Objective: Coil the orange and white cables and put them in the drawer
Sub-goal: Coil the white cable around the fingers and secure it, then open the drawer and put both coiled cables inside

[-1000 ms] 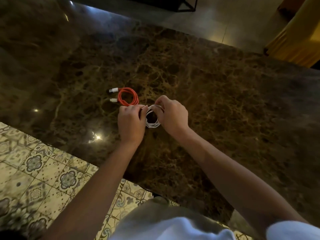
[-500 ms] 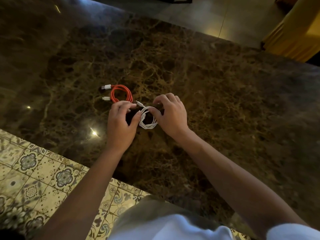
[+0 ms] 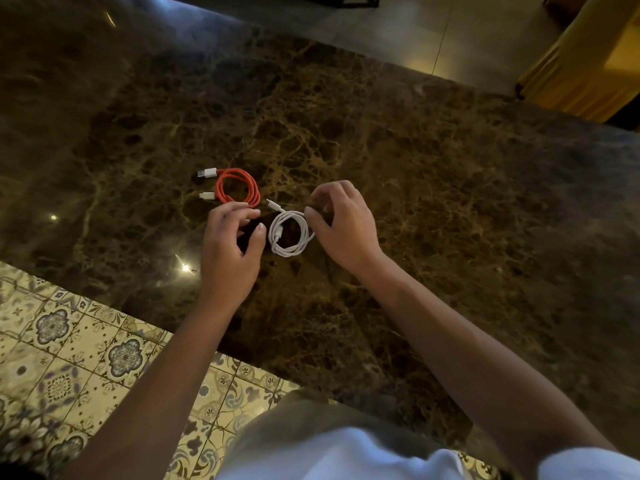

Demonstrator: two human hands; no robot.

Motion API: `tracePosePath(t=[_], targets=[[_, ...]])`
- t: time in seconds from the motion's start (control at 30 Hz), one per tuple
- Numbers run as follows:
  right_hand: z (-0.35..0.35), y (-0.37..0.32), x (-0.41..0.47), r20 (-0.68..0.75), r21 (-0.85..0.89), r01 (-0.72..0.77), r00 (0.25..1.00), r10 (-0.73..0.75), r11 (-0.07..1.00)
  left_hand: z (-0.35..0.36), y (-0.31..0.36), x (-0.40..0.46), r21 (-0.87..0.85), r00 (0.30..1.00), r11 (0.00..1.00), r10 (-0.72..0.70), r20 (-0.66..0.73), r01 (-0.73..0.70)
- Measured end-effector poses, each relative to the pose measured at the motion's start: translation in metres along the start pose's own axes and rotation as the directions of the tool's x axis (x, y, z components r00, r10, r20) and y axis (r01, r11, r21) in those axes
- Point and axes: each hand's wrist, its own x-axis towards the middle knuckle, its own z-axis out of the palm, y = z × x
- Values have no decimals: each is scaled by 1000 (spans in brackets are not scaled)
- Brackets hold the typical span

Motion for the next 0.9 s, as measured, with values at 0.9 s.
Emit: tracePosePath(t=[0.9], targets=[[-132, 27, -178, -409, 115, -156, 892, 190, 981, 50, 109, -44, -246, 826, 864, 496, 269, -439]])
